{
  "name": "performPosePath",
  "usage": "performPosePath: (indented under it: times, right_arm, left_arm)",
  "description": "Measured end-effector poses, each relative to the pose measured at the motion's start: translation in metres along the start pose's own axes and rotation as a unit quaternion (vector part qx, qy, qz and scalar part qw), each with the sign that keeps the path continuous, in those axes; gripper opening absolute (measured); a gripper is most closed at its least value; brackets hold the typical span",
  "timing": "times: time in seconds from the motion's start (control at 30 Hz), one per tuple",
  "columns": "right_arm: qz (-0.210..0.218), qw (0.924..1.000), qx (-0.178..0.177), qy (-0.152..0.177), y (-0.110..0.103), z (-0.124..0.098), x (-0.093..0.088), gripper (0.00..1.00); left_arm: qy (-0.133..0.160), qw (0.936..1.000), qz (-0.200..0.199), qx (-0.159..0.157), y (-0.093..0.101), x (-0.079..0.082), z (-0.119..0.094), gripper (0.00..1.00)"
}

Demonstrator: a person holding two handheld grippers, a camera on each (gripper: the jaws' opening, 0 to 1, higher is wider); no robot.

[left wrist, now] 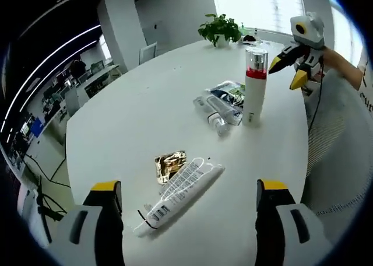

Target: Arrange the skincare products in the storage area until every visible bottle or jar stands upright without overlapping.

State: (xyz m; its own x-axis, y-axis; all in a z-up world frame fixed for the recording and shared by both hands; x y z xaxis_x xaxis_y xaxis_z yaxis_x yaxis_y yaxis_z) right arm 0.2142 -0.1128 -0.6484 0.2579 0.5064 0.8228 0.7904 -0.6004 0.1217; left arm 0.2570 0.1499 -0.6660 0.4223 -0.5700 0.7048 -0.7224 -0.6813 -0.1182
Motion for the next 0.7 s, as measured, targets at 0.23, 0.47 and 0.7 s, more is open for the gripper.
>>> performPosePath:
  times: [0.23,0.47,0.7]
  right_arm:
    - [0.012,0.9999,0.008,-0.006,-0.006,0.004,-0.003,0.34]
    - [0.021,0.9997,0.008,0.002,-0.004,0.006,-0.004,0.32]
    - [0.029,0.9995,0.008,-0.009,-0.003,0.007,-0.012,0.33]
  left_arm:
    - [-0.045,0.9985,0.031,-0.007,-0.009,-0.011,0.016,0.76]
    - [-0.097,0.9891,0.109,-0.017,-0.029,-0.025,0.03,0.7]
    - [-0.131,0.9799,0.149,-0.021,-0.044,-0.029,0.041,0.58]
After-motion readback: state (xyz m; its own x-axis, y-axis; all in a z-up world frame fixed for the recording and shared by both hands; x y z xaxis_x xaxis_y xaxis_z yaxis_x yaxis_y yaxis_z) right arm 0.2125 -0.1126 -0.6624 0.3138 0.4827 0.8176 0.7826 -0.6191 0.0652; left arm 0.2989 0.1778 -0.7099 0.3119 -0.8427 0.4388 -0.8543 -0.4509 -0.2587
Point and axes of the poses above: the point that each gripper's makers call its tool centre point, and the gripper's own axes: z roughly forward along the fingers, y roughly to its right, x roughly out of its top, the point moved 3 cm from there along -z, roughly backward along the fingers, and after that the axes turned 6 degrees about -z, right-handed, at the moved point
